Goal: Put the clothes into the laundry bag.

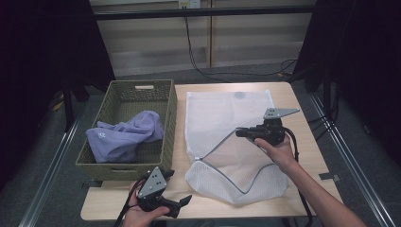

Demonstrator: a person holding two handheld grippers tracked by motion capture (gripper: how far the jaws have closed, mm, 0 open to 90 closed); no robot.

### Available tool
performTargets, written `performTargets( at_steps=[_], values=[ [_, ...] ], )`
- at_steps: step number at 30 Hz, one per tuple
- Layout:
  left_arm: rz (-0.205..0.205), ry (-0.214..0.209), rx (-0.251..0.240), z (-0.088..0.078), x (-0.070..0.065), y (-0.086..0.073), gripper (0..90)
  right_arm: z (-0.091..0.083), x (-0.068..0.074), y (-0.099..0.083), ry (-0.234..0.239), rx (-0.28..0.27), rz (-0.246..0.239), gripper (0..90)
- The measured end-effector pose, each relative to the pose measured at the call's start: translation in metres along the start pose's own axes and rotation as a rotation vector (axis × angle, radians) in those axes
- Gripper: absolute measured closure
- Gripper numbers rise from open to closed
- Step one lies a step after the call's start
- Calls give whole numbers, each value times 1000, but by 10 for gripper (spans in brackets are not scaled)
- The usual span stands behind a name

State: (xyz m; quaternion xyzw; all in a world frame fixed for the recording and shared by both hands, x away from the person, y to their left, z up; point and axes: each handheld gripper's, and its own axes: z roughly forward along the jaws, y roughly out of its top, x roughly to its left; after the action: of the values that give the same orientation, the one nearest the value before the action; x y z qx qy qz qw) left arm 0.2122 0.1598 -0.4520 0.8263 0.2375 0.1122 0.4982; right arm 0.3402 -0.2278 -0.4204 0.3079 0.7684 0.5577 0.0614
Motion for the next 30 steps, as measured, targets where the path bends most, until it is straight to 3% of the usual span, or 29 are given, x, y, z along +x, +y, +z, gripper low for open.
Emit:
performTargets(
  at_steps=[14,19,21,23,24,29,30],
  values=[
    [19,2,-4,-3,1,1,48,-1,-3,19,36,-62,17,890],
    [2,10,-26,-8,2,3,48,-2,-2,23,40,-88,16,890],
    [-27,-4,-61,-14,3,6,54,-2,-2,23,42,-86,14,890],
    [-33,2,-76,-19,4,8,60,-2,-2,22,43,-85,15,890],
    [-37,16,-118,-27,5,12,60,-2,-1,21,41,-82,9,890],
    [-36,87,-119,-41,17,17,59,-3,0,21,39,-78,6,889],
    [-44,84,-127,-44,21,19,59,-2,0,21,40,-77,4,889]
  ],
)
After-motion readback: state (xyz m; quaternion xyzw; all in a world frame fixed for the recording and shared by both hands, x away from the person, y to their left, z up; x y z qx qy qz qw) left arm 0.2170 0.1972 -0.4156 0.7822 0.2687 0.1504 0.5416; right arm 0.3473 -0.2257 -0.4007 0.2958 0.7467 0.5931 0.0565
